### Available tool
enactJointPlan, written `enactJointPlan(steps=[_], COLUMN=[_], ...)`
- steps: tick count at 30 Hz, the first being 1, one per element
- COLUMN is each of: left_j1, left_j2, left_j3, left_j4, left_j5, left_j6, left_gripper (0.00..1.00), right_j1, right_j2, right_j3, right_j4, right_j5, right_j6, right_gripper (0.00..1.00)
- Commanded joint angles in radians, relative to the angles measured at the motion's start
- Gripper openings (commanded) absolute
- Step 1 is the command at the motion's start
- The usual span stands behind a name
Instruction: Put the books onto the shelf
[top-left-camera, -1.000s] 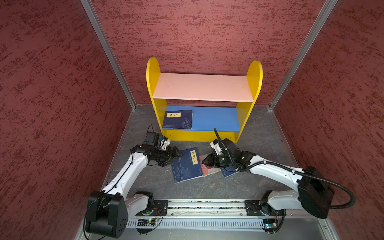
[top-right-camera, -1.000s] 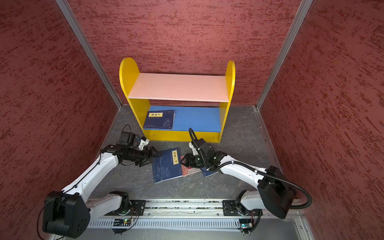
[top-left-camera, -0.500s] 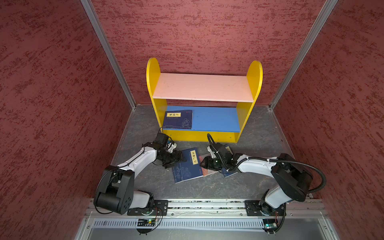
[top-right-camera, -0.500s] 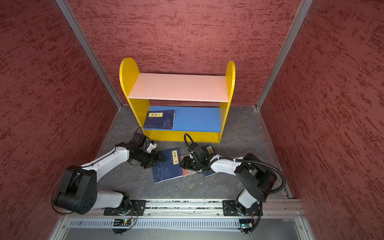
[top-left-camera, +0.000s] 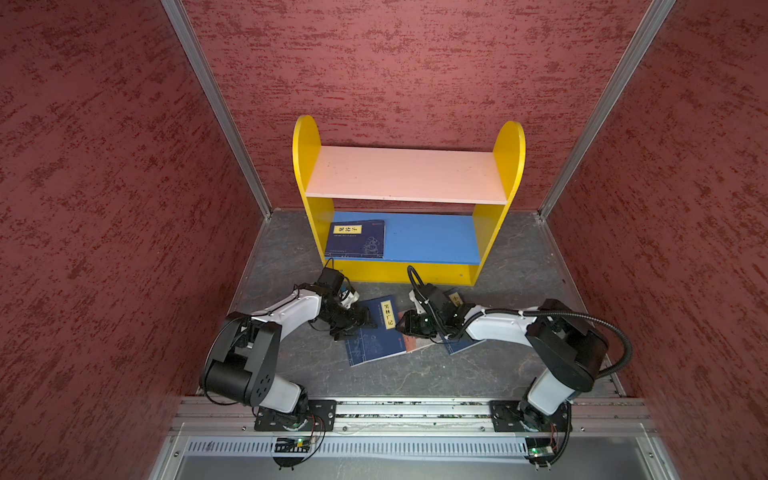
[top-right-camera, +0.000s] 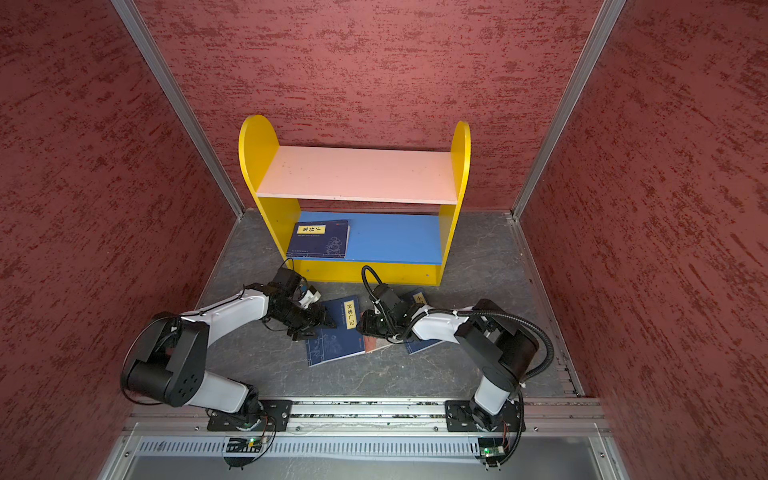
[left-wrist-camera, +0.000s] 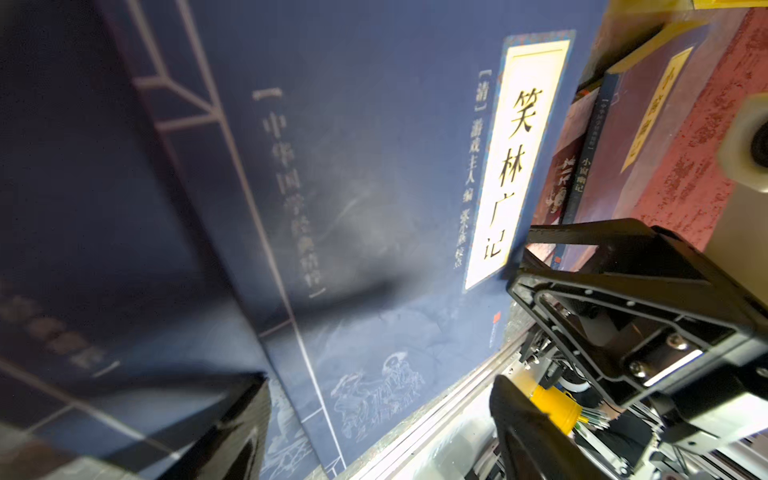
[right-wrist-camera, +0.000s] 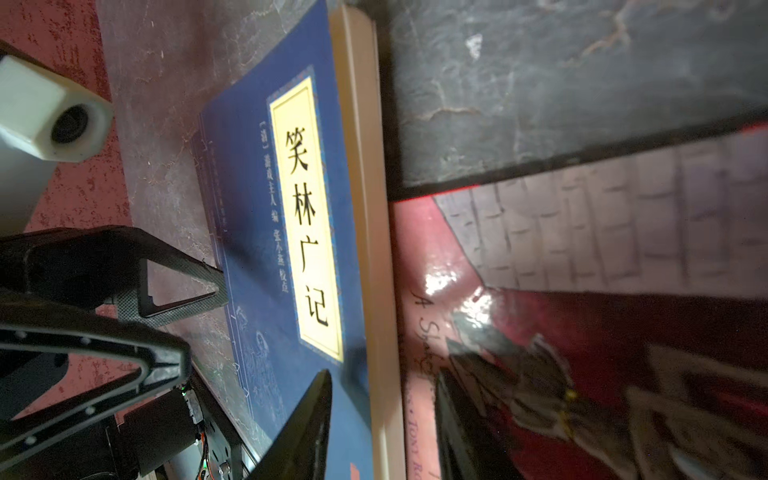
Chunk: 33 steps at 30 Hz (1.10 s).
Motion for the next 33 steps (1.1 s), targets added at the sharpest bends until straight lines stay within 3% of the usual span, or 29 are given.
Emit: enactJointPlan(steps=[1, 11, 26, 33], left_j1=[-0.006, -0.001, 0.022, 0.102], left_j2=[0.039, 0.061, 0.036, 0.019], left_j3=[-0.018, -0.026, -0.089, -0.067], left_j4=[0.046, 0.100, 0.224, 0.230], left_j5=[0.058, 0.134, 0.215, 0.248], left_j6=[0.040, 0.079, 0.114, 0.047], left_gripper=[0.84, 0.85, 0.91, 0.91], right_j1=[0.011, 0.011, 0.011, 0.011], right_j2=[0.013, 0.044, 0.080, 0.084], right_j3=[-0.008, 0.003, -0.034, -0.046], right_j4=[0.028, 0.021, 0.157, 0.145], right_j5=[0.004, 0.005, -0.041, -0.050], right_j6=[0.011, 0.006, 0.079, 0.084], right_gripper=[0.40, 0.33, 0.33, 0.33])
